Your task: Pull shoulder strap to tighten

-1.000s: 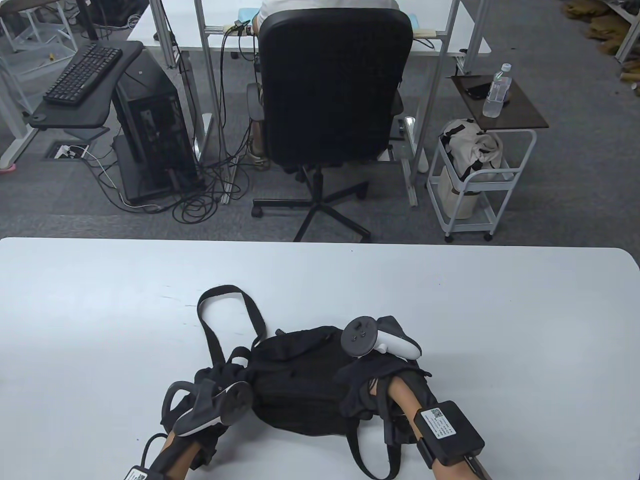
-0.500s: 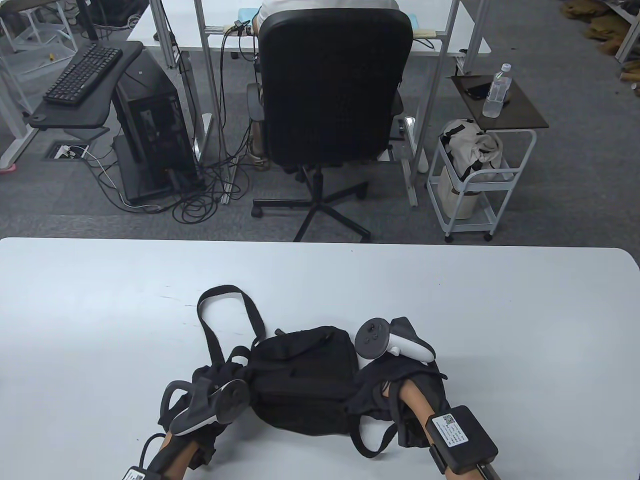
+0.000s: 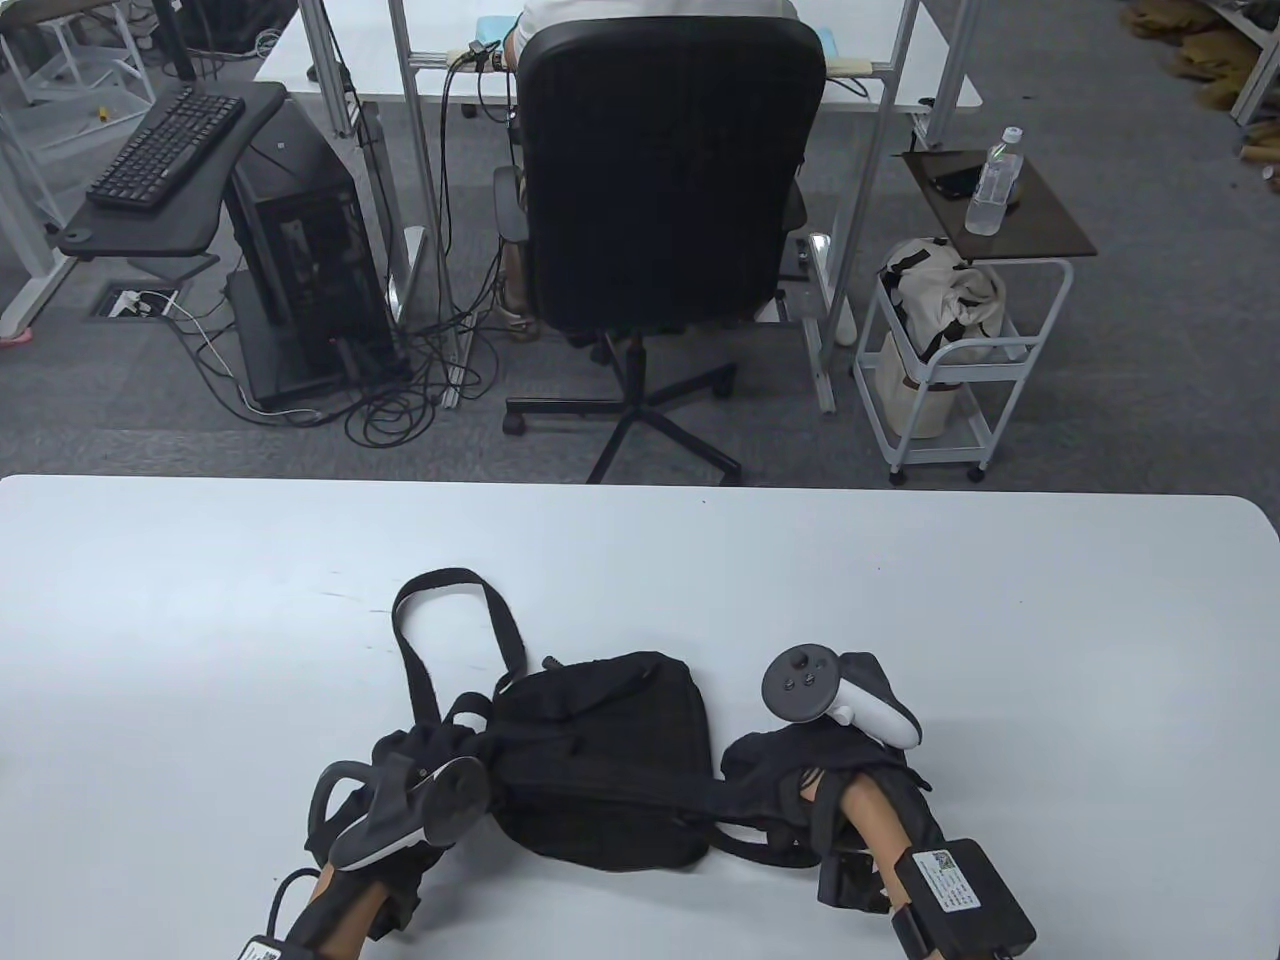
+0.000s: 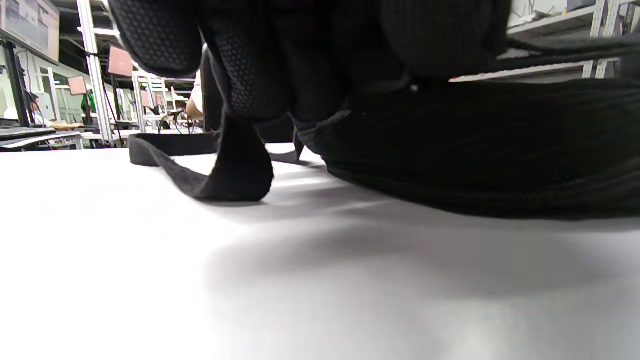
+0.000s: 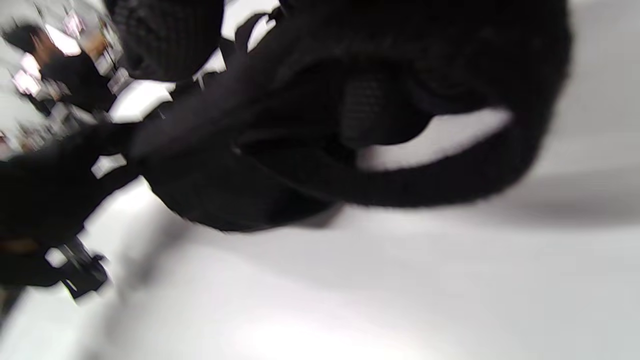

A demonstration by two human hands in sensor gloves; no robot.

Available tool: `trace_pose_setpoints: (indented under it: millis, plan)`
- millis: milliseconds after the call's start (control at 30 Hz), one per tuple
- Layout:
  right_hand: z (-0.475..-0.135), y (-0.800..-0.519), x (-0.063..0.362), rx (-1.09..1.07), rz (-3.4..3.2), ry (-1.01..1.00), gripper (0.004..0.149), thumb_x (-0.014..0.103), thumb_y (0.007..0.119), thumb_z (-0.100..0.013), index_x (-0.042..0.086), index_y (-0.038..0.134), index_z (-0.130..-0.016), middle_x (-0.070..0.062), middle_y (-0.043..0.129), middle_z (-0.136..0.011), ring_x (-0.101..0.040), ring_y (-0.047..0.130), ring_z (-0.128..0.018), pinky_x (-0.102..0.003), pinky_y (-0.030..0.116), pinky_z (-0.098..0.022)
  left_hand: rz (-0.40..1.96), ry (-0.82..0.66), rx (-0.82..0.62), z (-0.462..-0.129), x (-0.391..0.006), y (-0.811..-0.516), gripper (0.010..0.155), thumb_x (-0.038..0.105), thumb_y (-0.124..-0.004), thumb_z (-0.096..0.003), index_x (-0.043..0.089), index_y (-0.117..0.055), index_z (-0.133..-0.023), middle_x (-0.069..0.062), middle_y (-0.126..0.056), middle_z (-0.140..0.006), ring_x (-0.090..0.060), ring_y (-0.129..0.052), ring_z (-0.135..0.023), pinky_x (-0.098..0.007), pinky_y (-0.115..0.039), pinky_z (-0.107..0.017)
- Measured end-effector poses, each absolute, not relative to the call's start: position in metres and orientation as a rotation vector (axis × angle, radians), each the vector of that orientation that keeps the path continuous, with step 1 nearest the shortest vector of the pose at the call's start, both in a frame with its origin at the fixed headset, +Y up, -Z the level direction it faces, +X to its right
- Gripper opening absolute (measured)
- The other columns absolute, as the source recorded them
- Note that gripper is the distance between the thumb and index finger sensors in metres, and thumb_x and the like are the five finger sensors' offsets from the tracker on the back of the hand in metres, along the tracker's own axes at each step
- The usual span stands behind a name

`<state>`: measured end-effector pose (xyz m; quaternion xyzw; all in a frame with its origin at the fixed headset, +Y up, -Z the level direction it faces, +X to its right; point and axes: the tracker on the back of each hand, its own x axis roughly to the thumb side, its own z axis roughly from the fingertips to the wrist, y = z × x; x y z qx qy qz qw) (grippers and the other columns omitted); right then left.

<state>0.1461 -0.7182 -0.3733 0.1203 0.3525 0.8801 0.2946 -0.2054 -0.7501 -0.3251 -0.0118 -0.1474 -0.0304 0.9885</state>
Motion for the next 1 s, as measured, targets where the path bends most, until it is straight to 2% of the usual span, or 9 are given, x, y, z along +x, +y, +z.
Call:
trace_pose_setpoints:
  millis: [100, 200, 267, 433, 567, 800, 900, 1000]
  plan:
    - [-0.376, -0.727, 0.153, 0.219, 2.245, 0.873, 0.076, 0.051, 0.076, -0.05, 0.008, 0.055, -0.109, -0.019, 0.083, -0.09, -0.036, 0.097, -0.063, -0.048, 0.089, -0.041, -0.057, -0.295, -0.021, -0.325, -0.206, -0.75, 0.064, 0.055, -0.068, -0.0464, 0.029, -0.067, -0.105, 0.002, -0.08, -0.104, -0.027, -0.083, -0.098, -0.056, -0.066, -0.074]
    - [-0.379, -0.732, 0.163, 0.089, 2.265, 0.786, 0.077, 0.049, 0.076, -0.051, 0.007, 0.051, -0.11, -0.022, 0.074, -0.096, -0.037, 0.09, -0.067, -0.046, 0.086, -0.045, -0.047, -0.297, -0.028, -0.325, -0.206, -0.751, 0.064, 0.055, -0.068, -0.0467, 0.029, -0.067, -0.106, 0.002, -0.079, -0.105, -0.027, -0.083, -0.098, -0.057, -0.066, -0.074]
    - [-0.379, -0.733, 0.165, 0.026, 2.309, 0.739, 0.077, 0.048, 0.076, -0.051, 0.007, 0.051, -0.11, -0.024, 0.07, -0.099, -0.044, 0.083, -0.073, -0.054, 0.079, -0.05, -0.056, -0.292, -0.033, -0.325, -0.206, -0.751, 0.065, 0.055, -0.068, -0.0463, 0.03, -0.066, -0.106, 0.002, -0.078, -0.107, -0.027, -0.082, -0.099, -0.057, -0.065, -0.075]
    - [-0.376, -0.723, 0.156, 0.116, 2.474, 0.553, 0.076, 0.049, 0.075, -0.051, 0.011, 0.048, -0.112, -0.024, 0.058, -0.108, -0.054, 0.068, -0.087, -0.064, 0.066, -0.06, -0.002, -0.28, -0.04, -0.324, -0.211, -0.748, 0.076, 0.061, -0.067, -0.0438, 0.027, -0.059, -0.111, -0.001, -0.072, -0.112, -0.029, -0.079, -0.101, -0.058, -0.064, -0.076]
    - [-0.362, -0.707, 0.137, 0.261, 2.635, 0.277, 0.076, 0.05, 0.072, -0.051, 0.016, 0.045, -0.113, -0.022, 0.043, -0.117, -0.056, 0.046, -0.101, -0.072, 0.046, -0.068, 0.016, -0.254, 0.017, -0.321, -0.217, -0.745, 0.077, 0.061, -0.066, -0.0442, 0.026, -0.058, -0.112, -0.002, -0.07, -0.114, -0.03, -0.078, -0.102, -0.059, -0.063, -0.076]
    - [-0.338, -0.7, 0.128, 0.336, 2.948, -0.03, 0.081, 0.053, 0.07, -0.051, 0.019, 0.034, -0.115, -0.02, 0.023, -0.12, -0.053, 0.023, -0.105, -0.074, 0.028, -0.069, 0.043, -0.193, 0.066, -0.319, -0.224, -0.74, 0.075, 0.06, -0.064, -0.0465, 0.025, -0.057, -0.113, -0.003, -0.069, -0.114, -0.031, -0.077, -0.102, -0.059, -0.062, -0.076]
    - [-0.333, -0.705, 0.134, 0.321, 3.001, 0.025, 0.082, 0.054, 0.068, -0.051, 0.02, 0.031, -0.116, -0.02, 0.02, -0.12, -0.052, 0.02, -0.105, -0.075, 0.025, -0.068, 0.039, -0.178, 0.084, -0.318, -0.225, -0.737, 0.075, 0.06, -0.064, -0.0472, 0.025, -0.057, -0.112, -0.004, -0.069, -0.114, -0.032, -0.077, -0.102, -0.059, -0.062, -0.076]
    - [-0.331, -0.716, 0.14, 0.306, 2.976, -0.01, 0.081, 0.053, 0.069, -0.051, 0.019, 0.034, -0.115, -0.021, 0.023, -0.12, -0.053, 0.023, -0.104, -0.075, 0.026, -0.068, 0.039, -0.174, 0.096, -0.318, -0.225, -0.735, 0.074, 0.06, -0.063, -0.0475, 0.025, -0.057, -0.113, -0.004, -0.068, -0.115, -0.032, -0.076, -0.103, -0.059, -0.062, -0.076]
